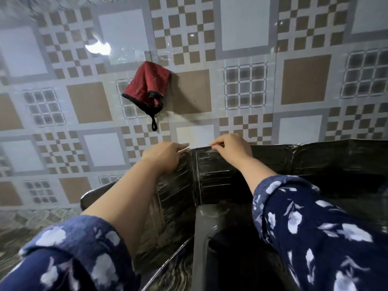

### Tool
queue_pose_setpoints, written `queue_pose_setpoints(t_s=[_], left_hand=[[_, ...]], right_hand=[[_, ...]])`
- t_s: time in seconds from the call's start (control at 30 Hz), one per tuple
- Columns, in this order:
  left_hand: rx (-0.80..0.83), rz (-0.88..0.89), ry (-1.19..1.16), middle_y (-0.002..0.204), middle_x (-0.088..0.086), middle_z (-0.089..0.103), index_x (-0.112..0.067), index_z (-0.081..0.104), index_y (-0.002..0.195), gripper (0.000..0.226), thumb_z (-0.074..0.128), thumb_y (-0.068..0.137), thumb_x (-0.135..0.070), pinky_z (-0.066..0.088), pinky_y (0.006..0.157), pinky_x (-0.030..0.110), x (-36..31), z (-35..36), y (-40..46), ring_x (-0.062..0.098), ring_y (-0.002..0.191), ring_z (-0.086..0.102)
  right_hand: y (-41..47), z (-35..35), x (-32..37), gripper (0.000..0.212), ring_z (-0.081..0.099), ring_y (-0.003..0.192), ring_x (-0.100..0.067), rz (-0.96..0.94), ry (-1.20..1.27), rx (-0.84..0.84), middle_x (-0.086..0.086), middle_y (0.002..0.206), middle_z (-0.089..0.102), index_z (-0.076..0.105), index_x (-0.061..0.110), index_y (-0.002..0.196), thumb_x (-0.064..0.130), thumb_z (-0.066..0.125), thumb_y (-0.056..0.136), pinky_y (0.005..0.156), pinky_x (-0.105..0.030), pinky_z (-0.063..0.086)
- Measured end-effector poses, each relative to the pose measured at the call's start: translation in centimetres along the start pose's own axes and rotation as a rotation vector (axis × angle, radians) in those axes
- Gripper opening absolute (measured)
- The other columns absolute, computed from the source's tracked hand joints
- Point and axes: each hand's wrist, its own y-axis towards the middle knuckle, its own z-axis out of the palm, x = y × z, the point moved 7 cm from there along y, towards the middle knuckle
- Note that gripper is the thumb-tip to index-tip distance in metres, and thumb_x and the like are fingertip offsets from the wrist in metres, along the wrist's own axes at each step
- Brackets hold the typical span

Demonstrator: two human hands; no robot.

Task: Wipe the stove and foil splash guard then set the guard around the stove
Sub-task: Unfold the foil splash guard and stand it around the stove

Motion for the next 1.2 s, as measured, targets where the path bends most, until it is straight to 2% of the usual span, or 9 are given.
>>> queue_pose_setpoints(t_s=[0.1, 0.23, 0.37, 0.47, 0.6, 0.77, 0.93, 1.07, 1.2], left_hand=[[0.032, -0.008, 0.079, 0.125, -0.004, 0.063, -0.055, 0.044, 0.130, 0.040, 0.043, 0.095, -0.036, 0.047, 0.060, 0.031, 1.6, -1.1, -1.3, 0.021, 0.095, 0.061], [0.139, -0.033, -0.019, 0.121, 0.003, 0.065, -0.041, 0.048, 0.134, 0.045, 0.054, 0.093, -0.023, 0.050, 0.076, 0.033, 2.8, -1.8, -2.9, 0.020, 0.088, 0.062], [0.154, -0.083, -0.306, 0.080, 0.001, 0.068, -0.028, 0.054, 0.133, 0.046, 0.062, 0.089, -0.018, 0.047, 0.051, 0.021, 2.4, -2.4, -3.6, 0.007, 0.056, 0.057], [0.142, -0.142, -0.560, 0.071, 0.000, 0.065, -0.018, 0.051, 0.136, 0.048, 0.062, 0.090, -0.013, 0.046, 0.037, 0.016, 1.4, -2.4, -4.0, 0.005, 0.045, 0.060], [0.092, -0.203, -0.809, 0.074, -0.001, 0.062, -0.010, 0.047, 0.138, 0.049, 0.059, 0.091, -0.009, 0.050, 0.038, 0.016, 0.4, -1.8, -4.3, 0.008, 0.051, 0.061], [0.044, -0.273, -0.917, 0.076, 0.001, 0.062, -0.008, 0.050, 0.135, 0.044, 0.058, 0.092, -0.010, 0.050, 0.040, 0.014, 0.5, -0.9, -3.5, 0.006, 0.045, 0.061], [0.028, -0.312, -1.014, 0.080, 0.003, 0.067, -0.009, 0.052, 0.134, 0.042, 0.058, 0.093, -0.015, 0.053, 0.043, 0.019, 0.2, 1.0, -3.4, 0.006, 0.044, 0.064], [-0.018, -0.330, -1.065, 0.085, 0.004, 0.070, -0.013, 0.054, 0.133, 0.041, 0.059, 0.093, -0.019, 0.052, 0.043, 0.020, 0.5, 1.9, -3.0, 0.007, 0.046, 0.066], [-0.020, -0.326, -1.051, 0.087, -0.002, 0.068, -0.019, 0.055, 0.133, 0.039, 0.056, 0.094, -0.026, 0.052, 0.042, 0.022, 0.5, 2.0, -3.3, 0.008, 0.050, 0.067]], right_hand=[[-0.1, 0.2, 0.4, 0.017, 0.062, 0.106, -0.019, 0.032, 0.028, -0.020, 0.006, 0.114, 0.070, 0.074, 0.030, 0.101, 0.030, 0.059, 0.092, 0.078, -0.027, 0.045], [-0.2, 0.5, 1.2, 0.016, 0.063, 0.101, -0.020, 0.056, 0.033, -0.019, 0.006, 0.110, 0.071, 0.074, 0.031, 0.097, 0.030, 0.060, 0.091, 0.075, -0.029, 0.048], [-0.1, 0.4, 2.3, 0.017, 0.063, 0.098, -0.020, 0.073, 0.029, -0.005, 0.004, 0.106, 0.072, 0.074, 0.028, 0.098, 0.027, 0.059, 0.092, 0.071, -0.027, 0.041], [0.3, 0.2, 2.5, 0.018, 0.063, 0.099, -0.022, 0.099, 0.033, 0.009, 0.000, 0.108, 0.072, 0.074, 0.026, 0.098, 0.024, 0.057, 0.093, 0.074, -0.029, 0.045], [1.0, 0.3, 2.2, 0.018, 0.062, 0.097, -0.023, 0.113, 0.038, 0.025, -0.001, 0.109, 0.070, 0.073, 0.027, 0.097, 0.023, 0.056, 0.094, 0.074, -0.029, 0.045], [2.4, 1.1, 2.0, 0.018, 0.063, 0.092, -0.022, 0.128, 0.036, 0.064, 0.001, 0.106, 0.071, 0.073, 0.031, 0.088, 0.021, 0.058, 0.093, 0.076, -0.030, 0.051], [2.0, 2.4, 1.1, 0.020, 0.063, 0.101, -0.022, 0.101, -0.003, 0.054, 0.001, 0.114, 0.070, 0.073, 0.027, 0.104, 0.023, 0.056, 0.094, 0.078, -0.029, 0.048], [1.8, 2.9, 1.1, 0.024, 0.059, 0.111, -0.024, 0.028, 0.058, -0.019, 0.001, 0.117, 0.069, 0.073, 0.027, 0.106, 0.017, 0.055, 0.094, 0.100, -0.041, 0.045], [1.4, 2.9, 1.4, 0.026, 0.052, 0.111, -0.025, -0.056, 0.038, -0.054, 0.002, 0.115, 0.068, 0.072, 0.024, 0.109, 0.012, 0.057, 0.092, 0.102, -0.044, 0.038]])
